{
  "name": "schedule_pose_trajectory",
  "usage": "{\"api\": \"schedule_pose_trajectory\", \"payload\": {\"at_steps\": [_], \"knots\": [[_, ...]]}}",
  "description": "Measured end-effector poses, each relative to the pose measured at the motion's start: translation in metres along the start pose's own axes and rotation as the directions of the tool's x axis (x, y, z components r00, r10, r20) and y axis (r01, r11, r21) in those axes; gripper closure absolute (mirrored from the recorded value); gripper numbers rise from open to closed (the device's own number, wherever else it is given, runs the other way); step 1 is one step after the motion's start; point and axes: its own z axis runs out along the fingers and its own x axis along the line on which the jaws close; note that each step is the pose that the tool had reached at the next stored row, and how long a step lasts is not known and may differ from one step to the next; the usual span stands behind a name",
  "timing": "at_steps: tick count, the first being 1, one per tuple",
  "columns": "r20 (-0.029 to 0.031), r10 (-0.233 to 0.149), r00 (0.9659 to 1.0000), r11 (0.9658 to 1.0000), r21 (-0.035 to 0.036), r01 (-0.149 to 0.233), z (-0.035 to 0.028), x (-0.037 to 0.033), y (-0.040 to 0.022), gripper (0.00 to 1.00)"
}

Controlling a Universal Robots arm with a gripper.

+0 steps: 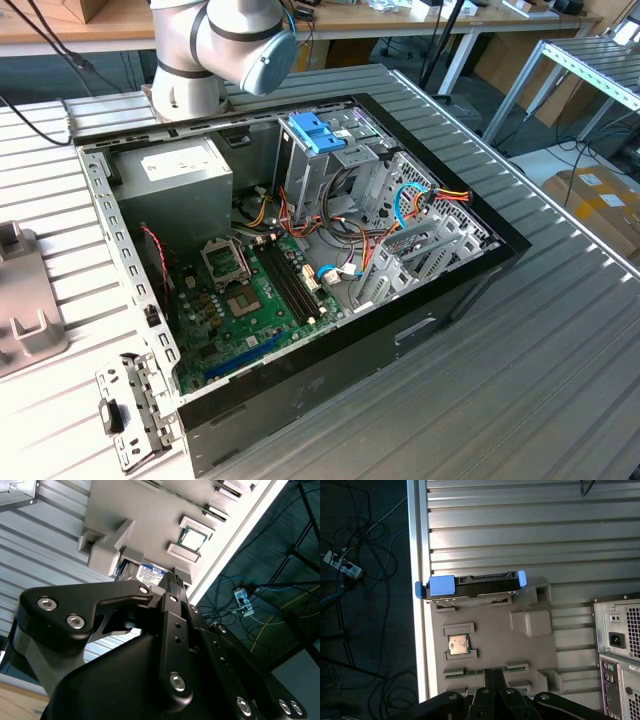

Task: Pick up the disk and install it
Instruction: 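Reach for the disk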

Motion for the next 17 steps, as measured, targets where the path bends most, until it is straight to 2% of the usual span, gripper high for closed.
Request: {"api": "schedule_pose_trajectory", "payload": {"at_steps": [17], "knots": [[-0.0001, 0.000, 1.0000, 1.0000, 0.0001, 0.000, 0.0003, 0.0073, -0.0003, 0.89]]}}
